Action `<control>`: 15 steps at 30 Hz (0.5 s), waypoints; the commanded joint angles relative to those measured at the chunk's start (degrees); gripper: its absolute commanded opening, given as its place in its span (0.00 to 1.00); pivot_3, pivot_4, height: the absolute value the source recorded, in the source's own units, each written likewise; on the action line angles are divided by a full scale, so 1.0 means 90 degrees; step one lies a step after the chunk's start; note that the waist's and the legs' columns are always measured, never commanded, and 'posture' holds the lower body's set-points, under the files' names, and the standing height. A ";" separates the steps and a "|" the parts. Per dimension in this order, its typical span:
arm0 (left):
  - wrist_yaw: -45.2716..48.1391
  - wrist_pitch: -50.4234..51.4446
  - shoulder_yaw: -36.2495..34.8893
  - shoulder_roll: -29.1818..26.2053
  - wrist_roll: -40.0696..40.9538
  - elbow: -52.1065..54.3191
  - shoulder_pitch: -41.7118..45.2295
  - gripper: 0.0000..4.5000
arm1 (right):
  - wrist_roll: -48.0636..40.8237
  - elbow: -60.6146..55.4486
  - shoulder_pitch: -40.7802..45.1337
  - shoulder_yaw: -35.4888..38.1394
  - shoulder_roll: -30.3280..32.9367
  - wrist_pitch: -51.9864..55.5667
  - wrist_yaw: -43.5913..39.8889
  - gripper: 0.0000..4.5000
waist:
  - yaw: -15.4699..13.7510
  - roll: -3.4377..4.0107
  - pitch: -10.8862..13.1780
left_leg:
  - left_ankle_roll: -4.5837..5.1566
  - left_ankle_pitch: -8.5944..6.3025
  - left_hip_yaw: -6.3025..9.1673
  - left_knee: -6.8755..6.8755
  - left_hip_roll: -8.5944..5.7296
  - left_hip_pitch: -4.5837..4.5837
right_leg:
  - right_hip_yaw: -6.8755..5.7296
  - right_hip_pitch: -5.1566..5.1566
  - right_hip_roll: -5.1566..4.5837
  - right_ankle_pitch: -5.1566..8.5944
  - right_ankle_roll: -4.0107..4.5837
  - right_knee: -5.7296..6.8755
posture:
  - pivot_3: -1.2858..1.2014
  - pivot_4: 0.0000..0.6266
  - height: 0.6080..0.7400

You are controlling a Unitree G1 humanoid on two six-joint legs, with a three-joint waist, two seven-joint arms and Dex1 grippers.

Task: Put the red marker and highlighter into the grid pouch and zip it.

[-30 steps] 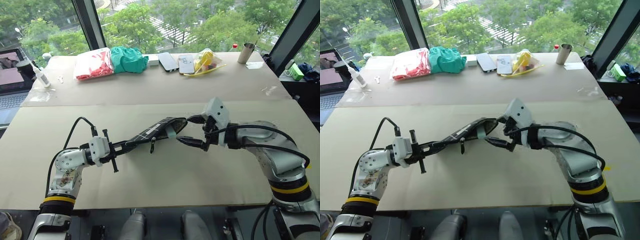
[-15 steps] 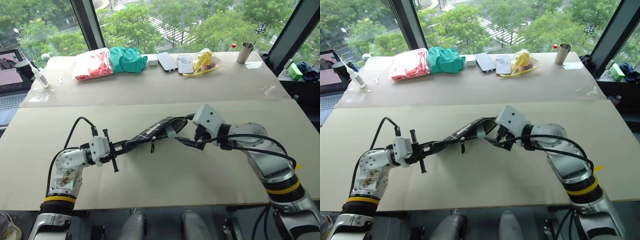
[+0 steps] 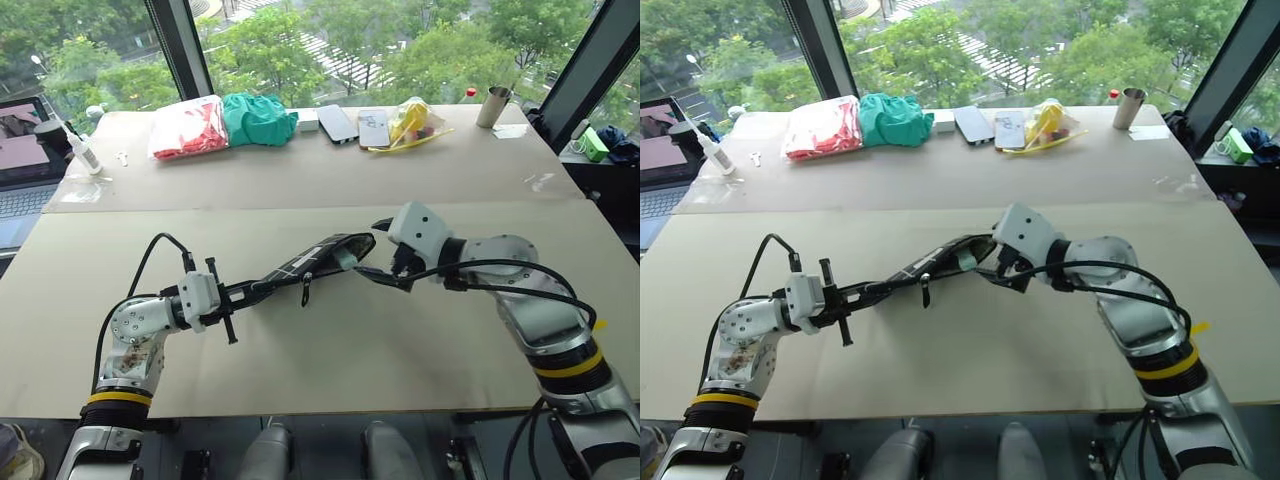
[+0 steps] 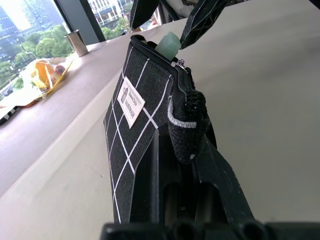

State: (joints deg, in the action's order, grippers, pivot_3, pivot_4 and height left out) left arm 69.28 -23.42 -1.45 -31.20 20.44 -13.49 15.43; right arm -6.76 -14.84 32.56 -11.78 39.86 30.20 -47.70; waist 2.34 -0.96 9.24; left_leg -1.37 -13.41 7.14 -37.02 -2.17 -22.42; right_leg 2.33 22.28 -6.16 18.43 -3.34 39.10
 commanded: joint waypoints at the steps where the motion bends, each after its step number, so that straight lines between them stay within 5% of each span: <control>1: -0.0051 -0.0063 -0.0098 -0.0023 0.0081 0.0112 0.0021 0.00 | -0.0405 -0.0194 -0.0002 0.0500 0.0063 0.0040 -0.0211 0.84 | 0.0010 0.0000 0.0000 | 0.0000 0.0000 0.0000 0.0001 0.0001 0.0000 | 0.0000 0.0001 0.0001 0.0000 0.0000 0.0001 | 0.52 0.24 1.00; 12: -0.0070 -0.0066 -0.0089 -0.0015 0.0069 0.0070 0.0057 0.00 | -0.0993 -0.0476 -0.0161 0.0550 -0.0004 0.0525 -0.0347 0.00 | 0.0019 0.0000 0.0000 | 0.0000 0.0000 0.0001 0.0002 0.0002 0.0000 | 0.0000 0.0000 0.0001 0.0000 0.0000 0.0001 | 0.52 0.24 1.00; 15: -0.0068 -0.0067 -0.0086 -0.0011 0.0068 0.0063 0.0070 0.00 | -0.0861 -0.0518 -0.0204 0.0343 -0.0089 0.0475 -0.0257 0.00 | 0.0022 0.0000 0.0000 | 0.0000 0.0000 0.0000 0.0002 0.0002 0.0000 | 0.0001 0.0001 0.0001 0.0000 0.0000 0.0001 | 0.52 0.24 1.00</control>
State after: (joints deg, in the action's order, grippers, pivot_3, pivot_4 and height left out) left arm 69.05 -23.42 -1.45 -31.20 20.43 -13.49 15.42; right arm -14.73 -17.20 30.67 -8.51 39.36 34.77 -50.58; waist 2.54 -0.96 9.25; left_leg -1.37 -13.42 7.15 -37.00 -2.16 -22.41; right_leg 2.33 22.29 -6.15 18.43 -3.33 39.11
